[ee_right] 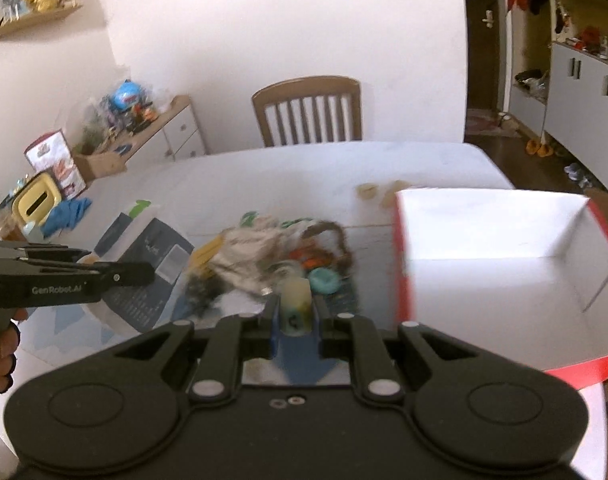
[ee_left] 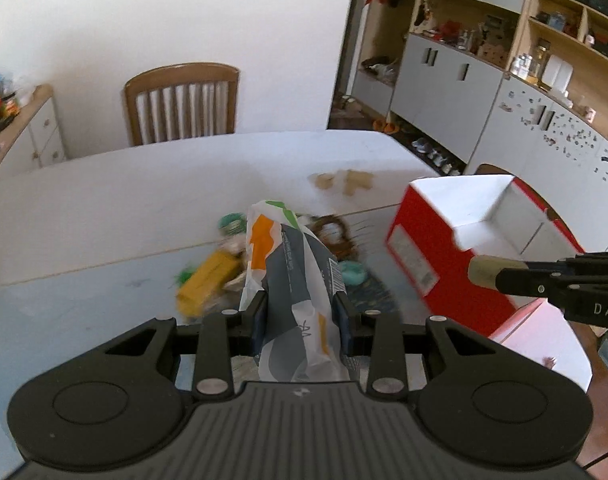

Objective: Organize objects
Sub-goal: 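Carry both items into the red box and open both tools, then withdraw both tools from the box back toward the pile, then grasp the clear bag of dark items with left tool while right tool grasps bubble-wrap bag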

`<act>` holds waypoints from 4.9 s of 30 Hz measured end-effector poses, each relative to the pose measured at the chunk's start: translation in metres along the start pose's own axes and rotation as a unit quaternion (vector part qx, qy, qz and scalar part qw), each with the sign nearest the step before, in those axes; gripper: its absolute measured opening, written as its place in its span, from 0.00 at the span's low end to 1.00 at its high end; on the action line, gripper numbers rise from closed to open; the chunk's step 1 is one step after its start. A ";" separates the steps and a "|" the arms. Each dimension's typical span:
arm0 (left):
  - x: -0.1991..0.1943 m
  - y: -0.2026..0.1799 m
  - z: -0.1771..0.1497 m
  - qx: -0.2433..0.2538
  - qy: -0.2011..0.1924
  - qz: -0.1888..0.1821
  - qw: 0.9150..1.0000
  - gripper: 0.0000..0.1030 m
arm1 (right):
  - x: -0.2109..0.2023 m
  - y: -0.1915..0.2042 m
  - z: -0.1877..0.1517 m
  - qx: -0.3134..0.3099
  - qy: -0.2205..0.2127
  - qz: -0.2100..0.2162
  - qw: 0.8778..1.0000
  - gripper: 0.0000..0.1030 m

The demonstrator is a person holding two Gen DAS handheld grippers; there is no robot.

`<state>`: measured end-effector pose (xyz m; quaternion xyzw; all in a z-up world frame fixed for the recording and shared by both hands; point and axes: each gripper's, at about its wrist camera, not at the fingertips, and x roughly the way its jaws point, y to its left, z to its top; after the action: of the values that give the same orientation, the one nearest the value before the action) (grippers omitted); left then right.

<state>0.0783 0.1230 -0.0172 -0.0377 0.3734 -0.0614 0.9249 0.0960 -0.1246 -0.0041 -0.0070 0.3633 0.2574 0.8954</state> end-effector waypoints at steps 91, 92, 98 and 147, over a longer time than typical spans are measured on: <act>0.162 -0.225 0.070 0.092 0.095 -0.071 0.989 0.60 | 0.020 -0.217 0.000 0.022 0.070 -0.046 0.996 0.78; 0.154 -0.221 0.069 0.091 0.089 -0.072 0.989 0.60 | 0.017 -0.215 0.000 0.024 0.065 -0.043 0.997 0.79; 0.115 -0.197 0.063 0.086 0.052 -0.082 0.992 0.71 | -0.005 -0.194 0.003 0.031 0.038 -0.043 0.998 0.86; 0.066 0.095 -0.030 -0.019 0.030 -0.009 0.999 1.00 | 0.100 0.074 -0.010 -0.088 0.074 0.027 0.993 0.88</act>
<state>0.1127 0.2072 -0.0951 -0.0570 0.4017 -0.0635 0.9118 0.1155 -0.0170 -0.0645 -0.0949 0.4046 0.3107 0.8548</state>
